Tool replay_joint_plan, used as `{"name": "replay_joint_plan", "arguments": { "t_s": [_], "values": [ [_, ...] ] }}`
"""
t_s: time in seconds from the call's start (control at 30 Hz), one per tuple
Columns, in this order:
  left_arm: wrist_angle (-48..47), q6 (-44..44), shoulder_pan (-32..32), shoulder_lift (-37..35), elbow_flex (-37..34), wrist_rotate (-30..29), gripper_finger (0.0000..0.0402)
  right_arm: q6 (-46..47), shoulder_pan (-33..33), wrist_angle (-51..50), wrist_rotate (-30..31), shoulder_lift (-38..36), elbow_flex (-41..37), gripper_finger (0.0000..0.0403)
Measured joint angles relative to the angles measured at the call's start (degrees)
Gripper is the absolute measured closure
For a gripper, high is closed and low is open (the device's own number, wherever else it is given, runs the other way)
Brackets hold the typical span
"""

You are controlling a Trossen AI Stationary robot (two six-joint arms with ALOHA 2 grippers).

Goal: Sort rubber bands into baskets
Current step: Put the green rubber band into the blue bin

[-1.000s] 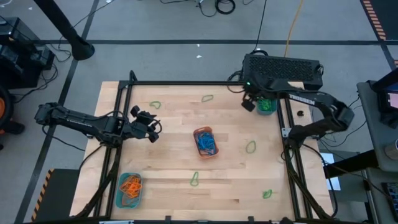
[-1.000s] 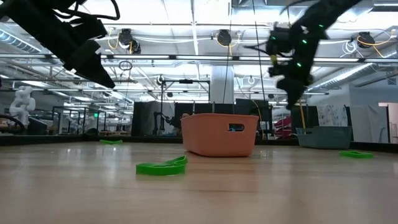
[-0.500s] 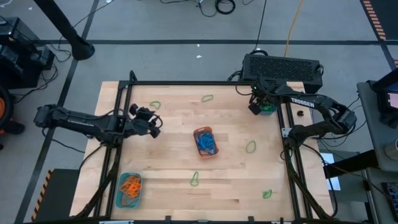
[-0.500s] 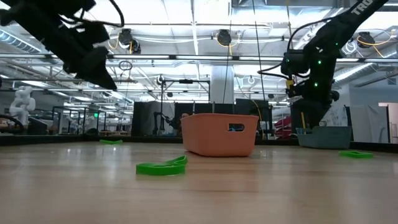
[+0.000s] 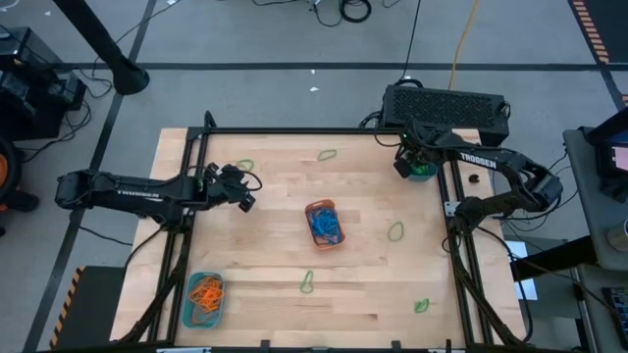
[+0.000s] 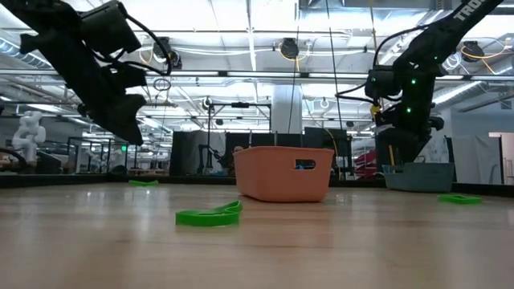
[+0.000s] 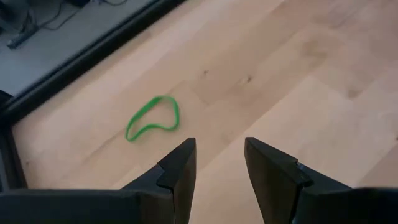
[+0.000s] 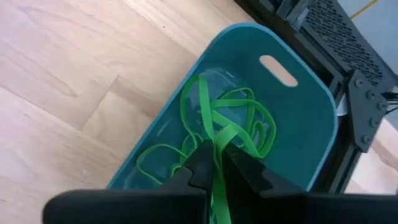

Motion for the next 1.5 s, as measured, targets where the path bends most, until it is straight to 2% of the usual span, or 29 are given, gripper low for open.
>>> {"name": "replay_joint_plan", "arguments": {
  "t_s": [0.17, 0.53, 0.67, 0.83, 0.97, 1.1, 1.2, 1.33, 1.5],
  "values": [
    [0.73, 0.03, 0.62, 1.0, 0.0, 1.9, 0.0256, -0.22, 0.0, -0.01, 0.83, 0.0, 0.0, 0.0364],
    [2.54, 0.07, 0.62, 1.95, 0.0, 3.34, 0.0256, -0.44, 0.0, -0.2, 0.78, 0.0, 0.02, 0.026],
    [2.54, 0.02, 0.64, 1.95, 0.0, 3.34, 0.0256, -0.36, 0.02, -0.21, 0.77, 0.0, 0.03, 0.0248],
    [3.68, -2.0, 1.67, 1.99, 0.0, 3.26, 0.0256, -0.27, 0.38, -0.32, 0.18, -0.66, 0.04, 0.0251],
    [7.0, 0.3, 8.43, 4.21, 0.0, 4.56, 0.0256, -1.63, 1.11, 0.25, -4.39, -2.26, 0.04, 0.0254],
    [10.22, 1.91, 20.2, 9.16, 0.17, 13.28, 0.0256, -1.69, 2.32, 1.64, -10.22, -4.62, 0.09, 0.0255],
    [14.78, 3.77, 26.61, 14.05, 0.2, 18.3, 0.0256, -1.62, 3.45, 2.18, -13.34, -6.35, 0.11, 0.0255],
    [21.91, 6.72, 29.81, 20.13, 0.22, 19.75, 0.0256, -1.76, 4.94, 2.72, -13.4, -8.08, 0.11, 0.0255],
    [27.29, 7.87, 30.19, 25.84, 0.26, 22.0, 0.0256, -1.96, 6.19, 2.83, -13.36, -8.94, 0.11, 0.0255]
  ]
}}
